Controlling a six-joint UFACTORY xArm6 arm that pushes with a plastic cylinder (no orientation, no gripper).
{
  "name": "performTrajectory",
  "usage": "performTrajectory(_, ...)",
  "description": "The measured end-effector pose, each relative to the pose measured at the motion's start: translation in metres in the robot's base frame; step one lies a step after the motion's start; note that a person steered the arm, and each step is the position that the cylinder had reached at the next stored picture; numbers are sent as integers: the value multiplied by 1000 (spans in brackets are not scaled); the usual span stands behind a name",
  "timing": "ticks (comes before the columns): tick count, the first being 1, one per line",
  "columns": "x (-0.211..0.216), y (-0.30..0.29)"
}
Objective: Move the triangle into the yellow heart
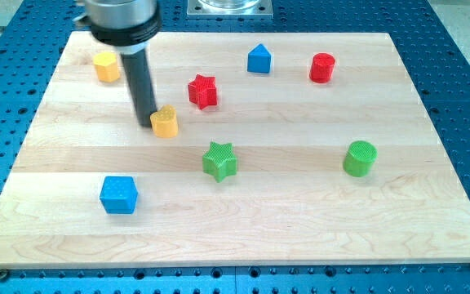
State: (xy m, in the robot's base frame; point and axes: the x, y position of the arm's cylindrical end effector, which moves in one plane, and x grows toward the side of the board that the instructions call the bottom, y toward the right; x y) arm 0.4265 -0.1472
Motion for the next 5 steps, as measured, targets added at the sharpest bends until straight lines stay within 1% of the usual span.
performTrajectory(1, 28, 22)
performTrajectory(2, -4, 52)
performTrajectory(3, -13, 79)
performTrajectory(4, -25, 129)
performTrajectory(5, -80, 225)
